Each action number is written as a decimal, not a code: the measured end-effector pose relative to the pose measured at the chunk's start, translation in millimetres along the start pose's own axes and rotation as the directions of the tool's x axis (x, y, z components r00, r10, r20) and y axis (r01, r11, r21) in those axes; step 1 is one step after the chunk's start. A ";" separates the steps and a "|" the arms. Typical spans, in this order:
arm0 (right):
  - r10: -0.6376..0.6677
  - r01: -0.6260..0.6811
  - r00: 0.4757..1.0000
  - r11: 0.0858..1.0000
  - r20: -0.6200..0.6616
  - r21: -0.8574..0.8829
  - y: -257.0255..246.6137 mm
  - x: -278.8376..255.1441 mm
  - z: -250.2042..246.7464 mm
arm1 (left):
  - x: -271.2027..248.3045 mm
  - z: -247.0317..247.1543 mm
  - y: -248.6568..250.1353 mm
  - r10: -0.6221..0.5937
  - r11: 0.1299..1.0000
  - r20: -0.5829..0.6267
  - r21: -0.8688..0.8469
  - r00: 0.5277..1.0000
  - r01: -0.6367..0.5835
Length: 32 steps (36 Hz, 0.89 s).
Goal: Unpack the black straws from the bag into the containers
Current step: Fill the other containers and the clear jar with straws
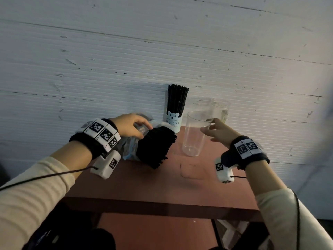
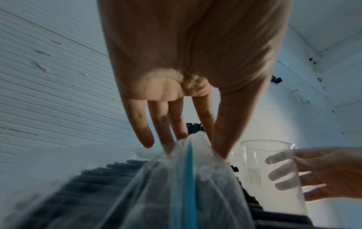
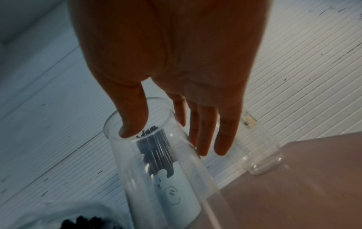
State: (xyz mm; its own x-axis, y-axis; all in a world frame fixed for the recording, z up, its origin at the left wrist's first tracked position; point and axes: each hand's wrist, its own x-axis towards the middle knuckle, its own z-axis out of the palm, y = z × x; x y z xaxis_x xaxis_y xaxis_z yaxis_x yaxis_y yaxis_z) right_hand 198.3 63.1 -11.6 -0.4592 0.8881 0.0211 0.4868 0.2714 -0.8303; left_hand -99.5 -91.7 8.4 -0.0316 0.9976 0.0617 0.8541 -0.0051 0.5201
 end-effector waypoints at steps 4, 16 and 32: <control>0.015 -0.016 1.000 1.000 -0.006 -0.013 -1.2 -7.8 0.1 | -10.0 -1.7 -3.1 -0.025 0.999 -0.022 -0.024 0.999 0.024; -0.612 0.426 0.691 0.774 -0.384 -0.468 -64.3 -34.3 38.8 | -6.3 -5.8 -12.9 -0.124 0.991 -0.250 -0.083 0.960 0.106; -0.405 0.474 0.868 0.508 0.286 -0.720 -119.2 7.5 156.6 | 10.7 -12.3 -17.8 -0.019 0.998 -0.354 -0.069 0.935 -0.005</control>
State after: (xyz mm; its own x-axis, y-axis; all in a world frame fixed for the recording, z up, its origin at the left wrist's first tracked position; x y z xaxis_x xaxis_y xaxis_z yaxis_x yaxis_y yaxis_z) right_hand 20.5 -20.7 0.2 -0.8085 0.5552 0.1950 0.5643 0.8255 -0.0107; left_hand -121.3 -81.8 10.3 -0.2296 0.9086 0.3488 0.8164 -0.0152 0.5772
